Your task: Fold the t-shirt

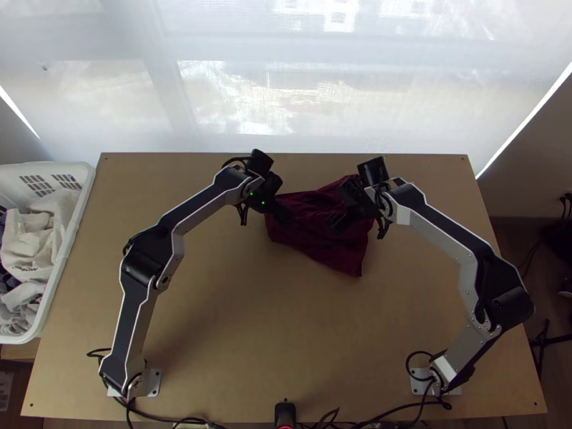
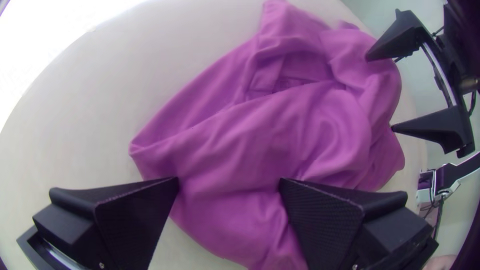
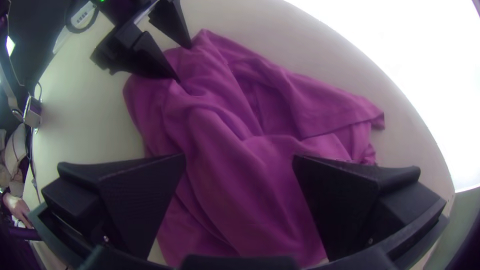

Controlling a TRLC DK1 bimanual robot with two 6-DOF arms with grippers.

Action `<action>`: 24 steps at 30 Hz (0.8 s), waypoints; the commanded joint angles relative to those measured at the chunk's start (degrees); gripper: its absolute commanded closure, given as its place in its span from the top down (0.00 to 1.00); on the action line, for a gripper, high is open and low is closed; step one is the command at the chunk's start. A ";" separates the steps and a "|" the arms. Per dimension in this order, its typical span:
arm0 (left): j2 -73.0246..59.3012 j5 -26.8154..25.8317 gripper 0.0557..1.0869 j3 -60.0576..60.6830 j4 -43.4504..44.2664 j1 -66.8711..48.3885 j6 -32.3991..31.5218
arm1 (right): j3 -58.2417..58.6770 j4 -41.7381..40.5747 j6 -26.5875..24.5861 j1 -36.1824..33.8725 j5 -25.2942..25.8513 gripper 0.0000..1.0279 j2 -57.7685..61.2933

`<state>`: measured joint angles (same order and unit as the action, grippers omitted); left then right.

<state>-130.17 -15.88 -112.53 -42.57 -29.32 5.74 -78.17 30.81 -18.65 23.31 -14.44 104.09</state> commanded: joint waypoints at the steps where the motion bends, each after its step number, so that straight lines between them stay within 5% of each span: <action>1: 0.44 0.59 0.95 2.58 -0.50 1.81 1.29 | 3.90 -1.10 -0.15 -1.87 0.20 0.96 1.81; 24: 10.99 2.34 0.95 3.19 -1.99 3.83 2.35 | 1.00 -3.39 -3.23 -2.92 0.20 0.96 -8.73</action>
<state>-124.64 -13.30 -109.23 -43.72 -25.39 8.21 -74.22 28.47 -20.80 19.51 -14.17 99.24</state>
